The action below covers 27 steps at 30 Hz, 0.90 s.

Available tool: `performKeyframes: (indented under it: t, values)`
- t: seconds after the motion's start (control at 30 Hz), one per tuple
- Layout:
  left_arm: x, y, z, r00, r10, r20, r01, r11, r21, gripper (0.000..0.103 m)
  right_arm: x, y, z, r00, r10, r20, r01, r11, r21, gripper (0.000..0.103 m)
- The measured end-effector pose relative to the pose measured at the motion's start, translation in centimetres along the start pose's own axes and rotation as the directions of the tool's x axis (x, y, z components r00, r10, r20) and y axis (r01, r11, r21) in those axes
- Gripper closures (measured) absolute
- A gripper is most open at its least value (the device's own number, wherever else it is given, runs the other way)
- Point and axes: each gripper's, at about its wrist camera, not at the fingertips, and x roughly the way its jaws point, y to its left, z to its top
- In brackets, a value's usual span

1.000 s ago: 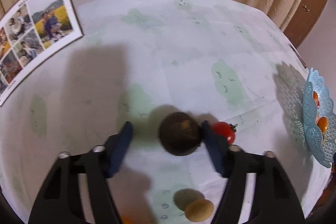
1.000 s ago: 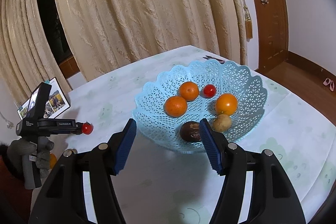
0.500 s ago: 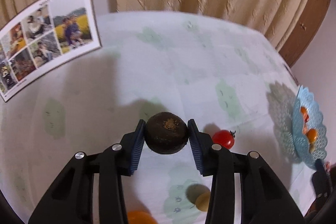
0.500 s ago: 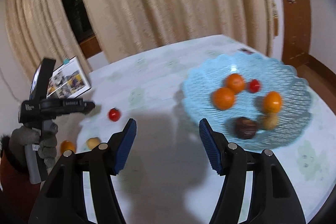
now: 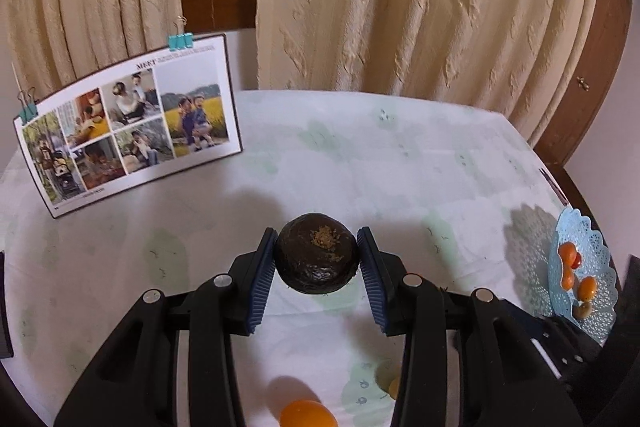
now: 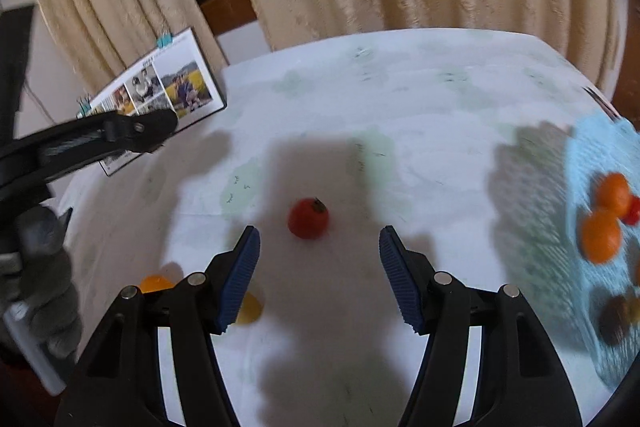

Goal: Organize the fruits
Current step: 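Grasp the red cherry tomato with the right gripper while the left holds the dark fruit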

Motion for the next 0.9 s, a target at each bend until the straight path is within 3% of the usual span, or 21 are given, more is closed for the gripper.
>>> performKeyframes:
  t: [0.23,0.3,0.37,0.5,0.9]
  values:
    - [-0.7,-0.1,0.2,1.000,0.008,0.019,-0.008,1.000,0.004,0.062,4.6,1.9,1.0,0.998,-0.035,-0.057,0.031,0.997,-0.067,0.042]
    - [-0.7,-0.2,0.1,1.000,0.010,0.022,-0.010,1.000,0.006,0.062,5.3,2.0,1.1,0.997,-0.045,-0.069,0.040,0.996,-0.074,0.050]
    - [-0.8,-0.3,0.1,1.000,0.016,0.026,-0.016,1.000,0.009,0.062,5.8,2.1,1.1,0.996,-0.054,-0.069,0.048,0.996,-0.079,0.052]
    - [-0.8,-0.3,0.1,1.000,0.017,0.027,-0.017,1.000,0.009,0.062,5.9,2.3,1.2,0.994,-0.084,-0.065,0.077,0.992,-0.099,0.073]
    - [-1.2,-1.1,-0.1,0.997,0.049,0.057,-0.051,0.998,0.035,0.062,1.5,0.3,1.3,0.994,-0.103,0.029,0.103,0.994,-0.021,0.074]
